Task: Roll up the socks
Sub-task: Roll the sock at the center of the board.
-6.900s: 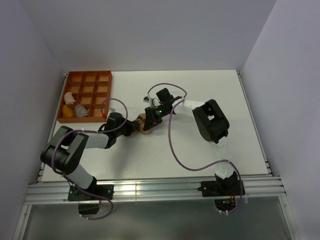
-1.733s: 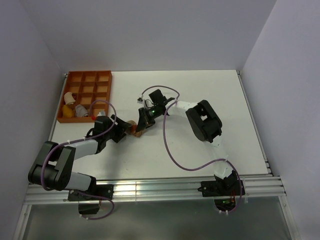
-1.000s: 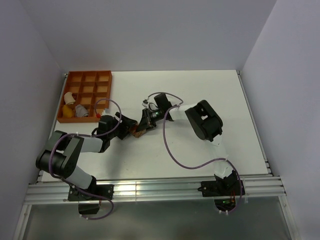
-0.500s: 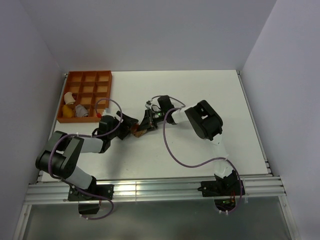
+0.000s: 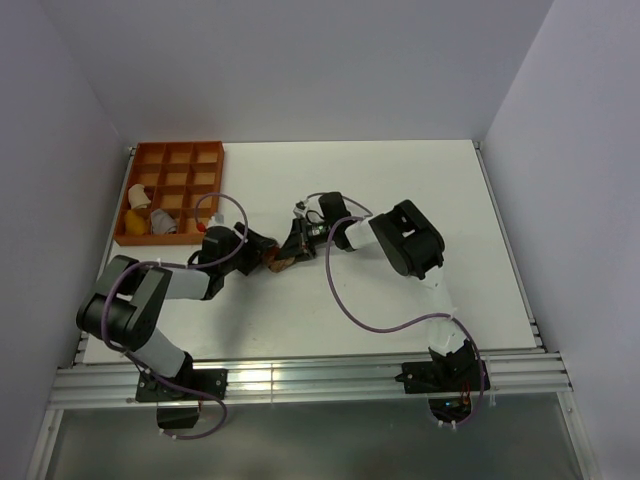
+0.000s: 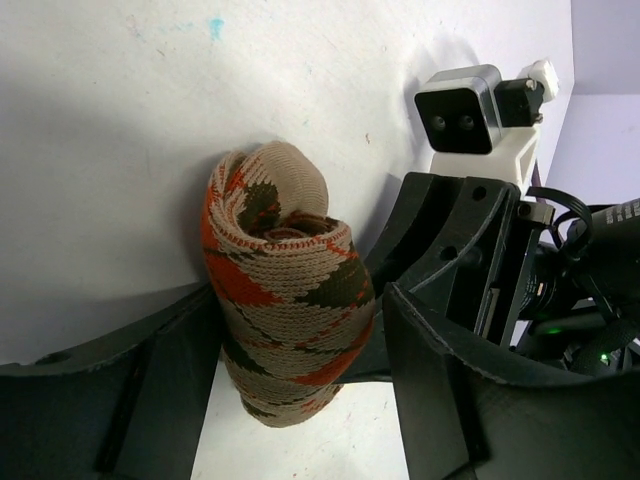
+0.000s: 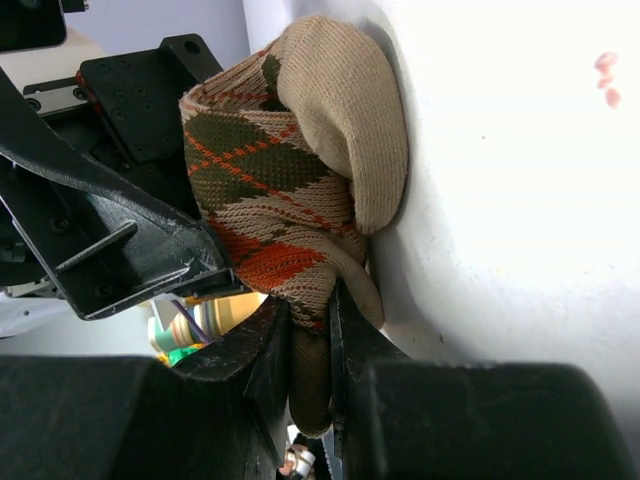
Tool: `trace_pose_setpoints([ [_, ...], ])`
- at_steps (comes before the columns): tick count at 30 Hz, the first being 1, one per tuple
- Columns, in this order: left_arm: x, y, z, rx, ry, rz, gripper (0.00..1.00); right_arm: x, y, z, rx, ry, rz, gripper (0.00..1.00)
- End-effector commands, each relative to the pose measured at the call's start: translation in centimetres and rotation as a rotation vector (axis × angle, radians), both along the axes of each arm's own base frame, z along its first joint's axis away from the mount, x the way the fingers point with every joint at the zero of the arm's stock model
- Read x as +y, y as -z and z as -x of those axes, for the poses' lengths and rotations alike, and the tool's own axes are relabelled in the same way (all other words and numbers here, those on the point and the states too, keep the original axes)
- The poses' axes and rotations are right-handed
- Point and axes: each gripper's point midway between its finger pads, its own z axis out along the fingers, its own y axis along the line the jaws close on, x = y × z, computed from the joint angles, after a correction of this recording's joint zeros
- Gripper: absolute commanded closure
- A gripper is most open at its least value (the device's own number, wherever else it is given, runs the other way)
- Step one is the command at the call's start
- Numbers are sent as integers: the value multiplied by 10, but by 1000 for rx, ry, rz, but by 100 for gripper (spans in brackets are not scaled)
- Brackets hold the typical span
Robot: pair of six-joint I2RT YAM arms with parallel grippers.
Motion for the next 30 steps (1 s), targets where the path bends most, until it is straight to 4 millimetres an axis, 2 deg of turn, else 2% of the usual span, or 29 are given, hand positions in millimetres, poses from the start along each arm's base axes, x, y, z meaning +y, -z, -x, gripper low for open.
trace_pose_setpoints([
  [1, -14, 36, 39, 125, 132, -27, 31, 1, 31, 12, 75, 11, 65, 100],
  [6, -35, 20, 38, 51, 211, 27, 35, -1, 38, 11, 86, 26, 81, 100],
  [9, -39, 20, 40, 42, 232, 43, 35, -2, 39, 10, 90, 29, 90, 100],
  [14, -40, 35, 43, 97, 228, 40, 29, -4, 46, 8, 88, 35, 128, 100],
  [15, -39, 38, 43, 111, 226, 29, 31, -4, 45, 8, 83, 35, 129, 100],
  [16, -38, 39, 42, 116, 224, 22, 34, -5, 46, 8, 80, 36, 133, 100],
  [18, -38, 37, 39, 108, 220, 11, 48, -5, 48, 7, 71, 34, 144, 100],
  [19, -37, 38, 39, 114, 217, 5, 61, -5, 48, 7, 69, 37, 145, 100],
  [25, -36, 41, 38, 132, 220, -47, 87, -5, 43, 5, 48, 42, 135, 96],
  [26, -34, 45, 40, 154, 220, -63, 98, -6, 39, 5, 41, 41, 141, 94],
  [28, -31, 45, 36, 161, 217, -106, 100, -8, 34, 3, -8, 47, 149, 84],
  [29, -30, 46, 34, 165, 214, -128, 100, -11, 24, 3, -29, 51, 150, 80],
  [30, -26, 47, 34, 189, 219, -166, 100, -15, 21, -2, -74, 61, 164, 73],
])
